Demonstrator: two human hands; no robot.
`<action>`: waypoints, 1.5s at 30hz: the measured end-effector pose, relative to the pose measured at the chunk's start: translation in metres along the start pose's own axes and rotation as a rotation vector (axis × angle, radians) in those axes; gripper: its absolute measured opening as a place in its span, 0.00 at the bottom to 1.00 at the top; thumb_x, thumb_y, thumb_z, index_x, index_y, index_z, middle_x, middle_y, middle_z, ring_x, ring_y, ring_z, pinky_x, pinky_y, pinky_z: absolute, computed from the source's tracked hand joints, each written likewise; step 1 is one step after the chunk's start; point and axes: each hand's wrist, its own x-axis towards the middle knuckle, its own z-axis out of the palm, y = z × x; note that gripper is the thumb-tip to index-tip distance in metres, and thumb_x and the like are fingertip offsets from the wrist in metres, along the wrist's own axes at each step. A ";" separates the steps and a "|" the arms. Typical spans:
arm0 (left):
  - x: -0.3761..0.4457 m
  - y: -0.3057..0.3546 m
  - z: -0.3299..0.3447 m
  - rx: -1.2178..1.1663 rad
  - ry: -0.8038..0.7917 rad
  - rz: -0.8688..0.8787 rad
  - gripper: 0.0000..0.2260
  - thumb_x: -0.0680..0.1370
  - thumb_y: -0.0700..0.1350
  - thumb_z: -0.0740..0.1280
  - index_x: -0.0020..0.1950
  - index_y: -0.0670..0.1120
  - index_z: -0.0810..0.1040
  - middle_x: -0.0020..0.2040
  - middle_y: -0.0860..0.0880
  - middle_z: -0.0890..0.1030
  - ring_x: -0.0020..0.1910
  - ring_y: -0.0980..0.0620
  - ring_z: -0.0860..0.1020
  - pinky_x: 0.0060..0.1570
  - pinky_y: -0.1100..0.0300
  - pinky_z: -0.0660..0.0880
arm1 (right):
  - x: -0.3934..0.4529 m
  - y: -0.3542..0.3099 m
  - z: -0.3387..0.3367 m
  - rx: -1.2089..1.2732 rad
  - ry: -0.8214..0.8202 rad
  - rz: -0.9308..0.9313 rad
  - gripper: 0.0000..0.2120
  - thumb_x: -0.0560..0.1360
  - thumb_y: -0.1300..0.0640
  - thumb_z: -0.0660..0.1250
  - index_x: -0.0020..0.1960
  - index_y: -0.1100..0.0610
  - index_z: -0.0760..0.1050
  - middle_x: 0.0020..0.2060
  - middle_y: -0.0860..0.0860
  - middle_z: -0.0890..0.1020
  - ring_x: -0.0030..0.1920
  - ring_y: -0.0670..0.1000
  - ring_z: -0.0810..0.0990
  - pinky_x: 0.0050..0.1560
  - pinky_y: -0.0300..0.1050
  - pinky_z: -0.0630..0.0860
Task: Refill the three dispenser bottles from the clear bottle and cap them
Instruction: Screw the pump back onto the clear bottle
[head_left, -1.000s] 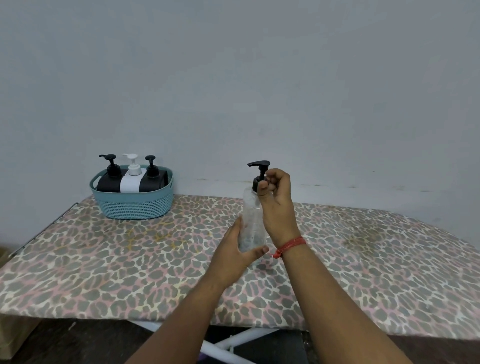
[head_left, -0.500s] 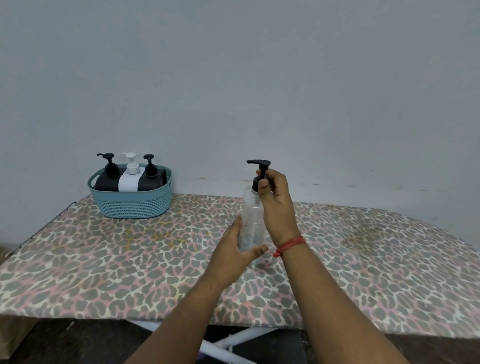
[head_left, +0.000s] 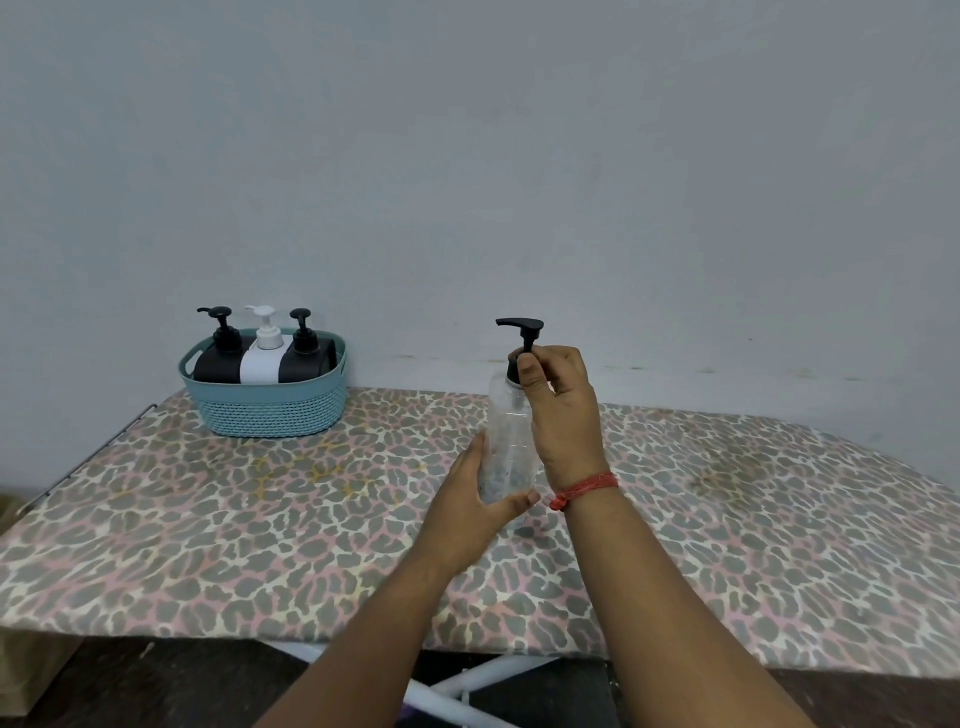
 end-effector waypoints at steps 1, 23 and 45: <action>0.000 0.000 0.000 0.002 -0.002 0.000 0.46 0.70 0.66 0.77 0.82 0.56 0.59 0.78 0.56 0.68 0.77 0.54 0.68 0.75 0.46 0.68 | 0.000 0.000 0.000 -0.005 0.009 0.002 0.22 0.74 0.42 0.66 0.55 0.59 0.82 0.53 0.49 0.76 0.54 0.50 0.82 0.53 0.33 0.76; -0.006 0.006 -0.003 -0.003 -0.014 0.028 0.42 0.69 0.67 0.76 0.79 0.64 0.61 0.75 0.61 0.71 0.73 0.60 0.71 0.72 0.50 0.71 | -0.055 0.016 -0.021 -0.122 -0.081 0.219 0.33 0.75 0.33 0.59 0.77 0.42 0.61 0.75 0.42 0.64 0.73 0.43 0.67 0.67 0.43 0.71; 0.027 -0.012 -0.079 -0.371 0.164 -0.119 0.22 0.83 0.36 0.57 0.69 0.59 0.71 0.54 0.73 0.81 0.55 0.73 0.79 0.50 0.75 0.74 | -0.044 0.045 0.069 -0.262 -0.302 0.332 0.25 0.79 0.52 0.65 0.75 0.47 0.64 0.66 0.43 0.76 0.65 0.43 0.76 0.67 0.44 0.73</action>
